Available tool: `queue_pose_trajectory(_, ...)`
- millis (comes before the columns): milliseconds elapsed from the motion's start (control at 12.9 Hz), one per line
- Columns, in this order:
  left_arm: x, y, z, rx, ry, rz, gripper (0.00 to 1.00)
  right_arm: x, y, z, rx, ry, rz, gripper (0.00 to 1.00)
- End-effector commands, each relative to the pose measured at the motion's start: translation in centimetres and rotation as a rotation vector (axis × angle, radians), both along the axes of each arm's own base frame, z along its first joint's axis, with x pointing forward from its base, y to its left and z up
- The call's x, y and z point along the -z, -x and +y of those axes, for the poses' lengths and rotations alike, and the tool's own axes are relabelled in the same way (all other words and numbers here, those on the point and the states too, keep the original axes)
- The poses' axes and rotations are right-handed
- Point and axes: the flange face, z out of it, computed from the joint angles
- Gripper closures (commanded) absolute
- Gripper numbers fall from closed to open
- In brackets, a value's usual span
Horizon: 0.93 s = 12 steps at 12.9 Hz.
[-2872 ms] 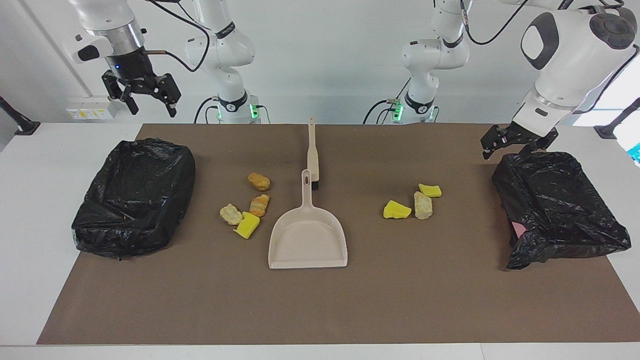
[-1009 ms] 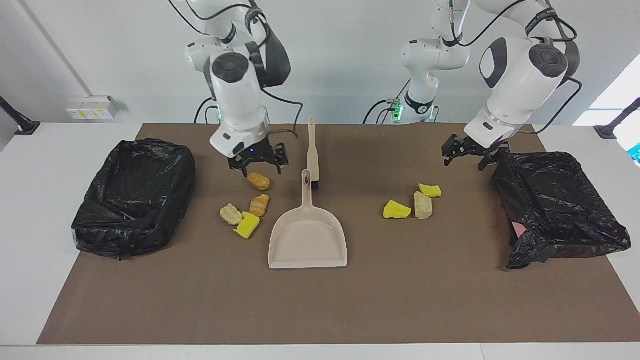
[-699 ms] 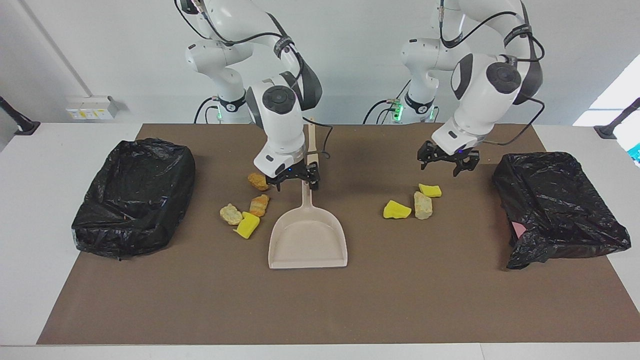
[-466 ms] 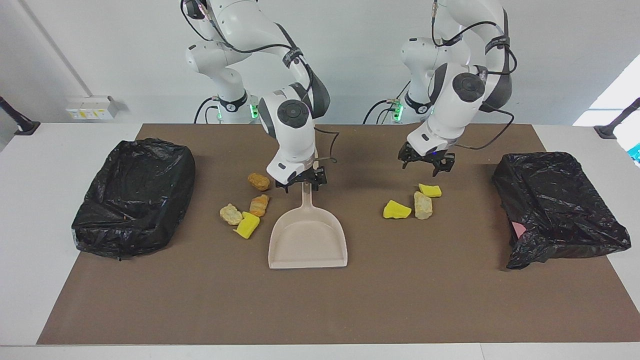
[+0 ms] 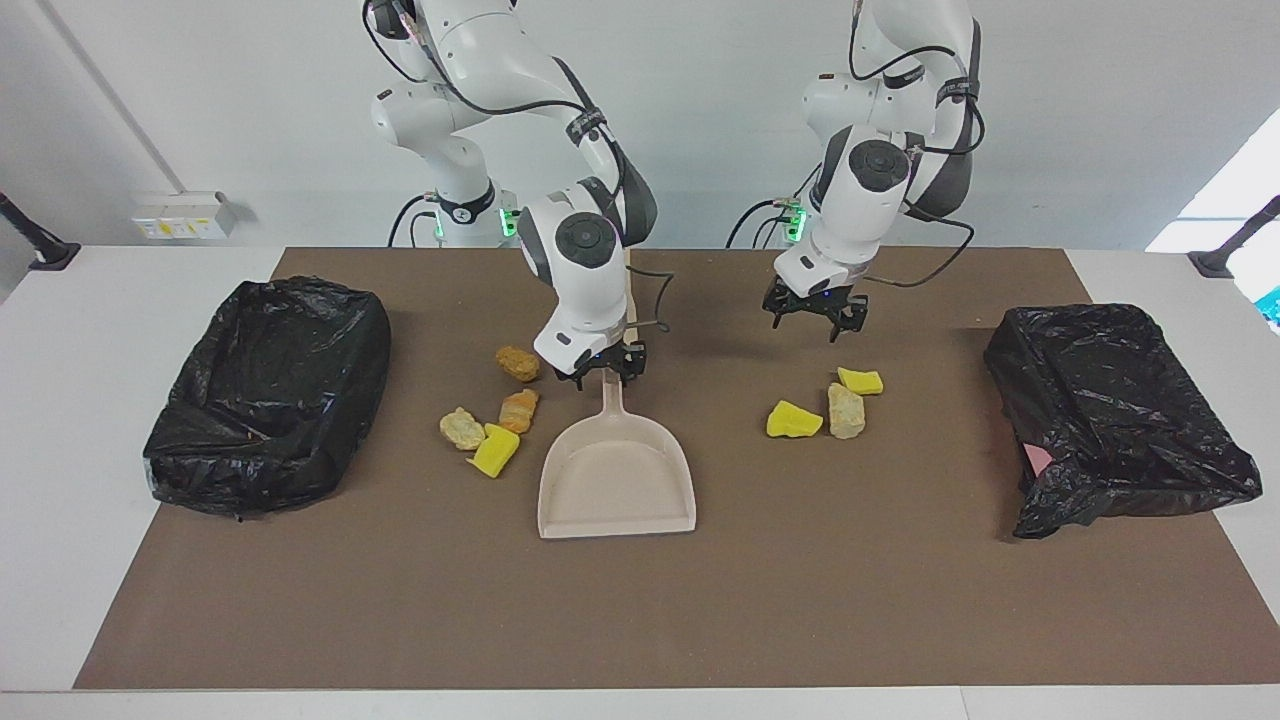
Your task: Sweep and dump trash in bin
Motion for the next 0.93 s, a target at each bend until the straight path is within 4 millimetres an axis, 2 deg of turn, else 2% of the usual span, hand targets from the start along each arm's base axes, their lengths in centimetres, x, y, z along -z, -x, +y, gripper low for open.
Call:
queue_pose_trajectory(0, -0.4, 1.8, -1.6, -0.024, 0.014, -0.016, 0.00, -0.9, -0.2, -0.3, 0.014, -0.027, -0.006, 1.00)
queue_pose_trajectory(155, -0.7, 2.8, -3.5, -0.033, 0.020, -0.029, 0.00, -1.7, -0.6, -1.0, -0.093, -0.044, -0.019, 1.00)
queue_pose_trajectory(311, -0.5, 4.2, -6.1, -0.029, 0.033, -0.032, 0.00, -3.5, -2.4, -5.1, -0.168, -0.096, -0.040, 1.00)
queue_pose_trajectory(388, -0.3, 4.9, -7.5, -0.047, 0.039, -0.039, 0.00, -4.7, -2.9, -6.4, -0.255, -0.108, -0.064, 1.00)
queue_pose_trajectory(543, 0.2, 7.2, -10.8, -0.065, 0.060, -0.060, 0.00, -6.4, -3.5, -9.5, -0.431, -0.116, -0.081, 1.00)
queue_pose_trajectory(776, 2.1, 12.3, -18.0, -0.120, 0.093, -0.067, 0.00, -9.0, -5.1, -16.1, -0.628, -0.114, -0.099, 1.00)
queue_pose_trajectory(854, 2.6, 14.1, -19.9, -0.130, 0.102, -0.066, 0.00, -9.3, -5.5, -17.8, -0.698, -0.115, -0.095, 1.00)
